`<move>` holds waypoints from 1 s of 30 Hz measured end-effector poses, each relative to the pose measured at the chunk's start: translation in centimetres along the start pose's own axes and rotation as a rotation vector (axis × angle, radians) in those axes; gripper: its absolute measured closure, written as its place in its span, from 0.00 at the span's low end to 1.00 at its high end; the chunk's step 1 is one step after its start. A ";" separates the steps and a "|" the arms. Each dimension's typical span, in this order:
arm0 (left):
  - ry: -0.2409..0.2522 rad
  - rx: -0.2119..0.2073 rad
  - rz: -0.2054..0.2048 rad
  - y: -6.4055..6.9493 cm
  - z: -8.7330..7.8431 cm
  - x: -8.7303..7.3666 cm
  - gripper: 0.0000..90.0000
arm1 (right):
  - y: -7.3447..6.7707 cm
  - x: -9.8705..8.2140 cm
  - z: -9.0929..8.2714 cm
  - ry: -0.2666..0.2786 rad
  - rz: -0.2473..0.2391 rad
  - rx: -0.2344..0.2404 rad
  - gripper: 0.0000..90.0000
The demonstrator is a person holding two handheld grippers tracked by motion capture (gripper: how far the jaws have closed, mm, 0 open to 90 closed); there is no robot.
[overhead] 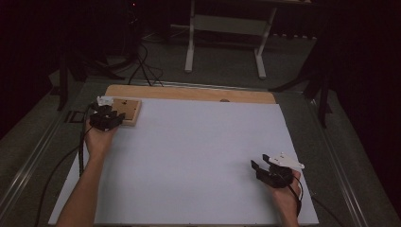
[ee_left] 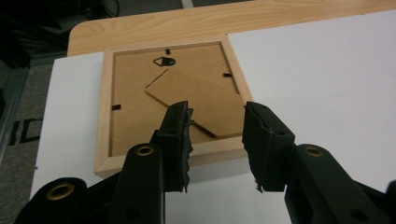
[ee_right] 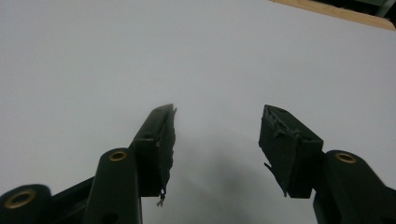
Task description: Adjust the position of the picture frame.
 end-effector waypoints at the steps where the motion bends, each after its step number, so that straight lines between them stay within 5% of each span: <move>1: -0.002 0.005 0.004 -0.1 0.1 0.0 0.69 | 0.0 0.0 0.0 -0.001 0.000 0.000 0.50; 6: -0.018 0.025 -0.008 -0.9 0.6 -0.1 0.73 | 0.0 -0.1 0.0 -0.004 -0.001 -0.001 0.50; 16: -0.029 0.027 -0.010 -0.7 1.6 -0.2 0.99 | 0.0 -0.2 0.1 -0.006 -0.004 0.001 0.50; 30: -0.081 0.032 -0.067 -0.9 3.3 -0.9 1.00 | 0.1 -0.2 0.0 -0.004 0.001 0.002 0.50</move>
Point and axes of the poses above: each handheld gripper's, and its own axes: z roughly forward along the jaws, x roughly out of its top, y roughly to its right, the point moved 9 cm from there along z, roughly forward along the jaws, and after that the axes turned 4 degrees about -y, right-handed, at the moved point
